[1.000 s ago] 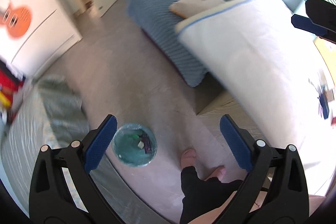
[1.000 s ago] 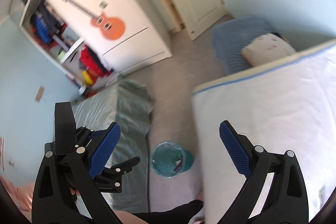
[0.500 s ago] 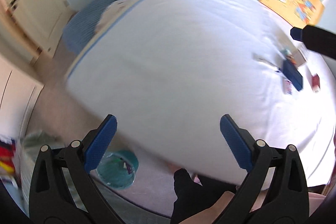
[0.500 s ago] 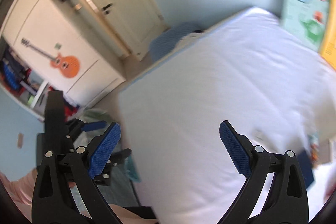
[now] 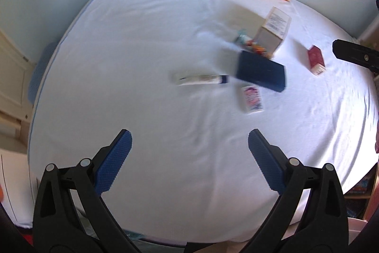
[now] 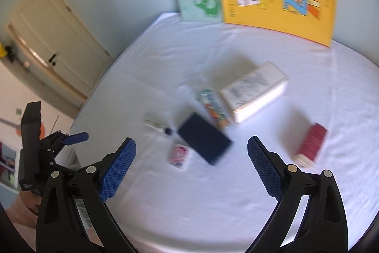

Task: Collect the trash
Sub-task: 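Grasp the dark navy box with the left gripper while the right grasps the red box, then carry both boxes over the teal bin and open both grippers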

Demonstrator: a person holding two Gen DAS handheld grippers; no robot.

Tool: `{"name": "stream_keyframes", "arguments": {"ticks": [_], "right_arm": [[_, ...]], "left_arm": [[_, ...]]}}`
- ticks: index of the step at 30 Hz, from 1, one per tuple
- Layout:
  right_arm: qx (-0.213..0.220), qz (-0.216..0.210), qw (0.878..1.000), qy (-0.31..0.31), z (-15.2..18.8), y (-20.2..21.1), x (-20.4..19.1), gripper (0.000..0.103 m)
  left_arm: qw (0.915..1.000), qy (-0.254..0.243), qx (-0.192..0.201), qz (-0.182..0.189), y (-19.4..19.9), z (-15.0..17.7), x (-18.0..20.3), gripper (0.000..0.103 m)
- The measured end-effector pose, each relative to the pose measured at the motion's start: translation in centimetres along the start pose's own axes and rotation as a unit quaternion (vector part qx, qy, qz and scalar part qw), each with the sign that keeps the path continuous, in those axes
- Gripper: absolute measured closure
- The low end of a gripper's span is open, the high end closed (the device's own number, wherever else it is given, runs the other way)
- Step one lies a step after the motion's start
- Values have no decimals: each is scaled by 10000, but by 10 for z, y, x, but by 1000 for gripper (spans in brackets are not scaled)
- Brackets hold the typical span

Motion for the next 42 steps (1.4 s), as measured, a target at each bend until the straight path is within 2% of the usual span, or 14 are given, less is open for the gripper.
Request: {"name": "stream_keyframes", "arguments": {"ticks": [6,14,25,34,35,37,39,42], "right_arm": [[-96,337,9987,-364,18,11,55,9],[-365,504,9974,-373,29,1,87,9],[-724,499,9951,-442,31,-37,113,9],[-906,698,9924,-457,27,-57,119,12],[-931,752,9918,-455,27,-59,120,13],[-1018,797,9905,-474,27,-64,122,37],[-1102,849,9889,-521,29,-68,124,49],[-1109,931,9878,-576,29,-66,127,74]], "left_arm": [[9986,-477,-156,146,-21,-14,60,7],[9969,-706,-288,211,-51,-38,107,7],[9943,-848,-622,190,-93,-57,125,7],[9920,-929,-803,300,-116,-69,123,7],[9916,-926,-821,377,-118,-70,123,7],[9913,-1001,-787,347,-120,-69,123,7],[9905,-1083,-769,348,-124,-69,123,11],[9902,-1089,-749,448,-126,-71,121,11]]}}
Point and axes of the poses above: each gripper's, at about its wrist camera, not at the fingertips, and y roughly against the way its jaws point, x to its right, z to its underside, the point moved 1 cm from there along -y, roughly the way its jaws point, and after that the axes turned 11 degrees about y, right-handed, at the moved point
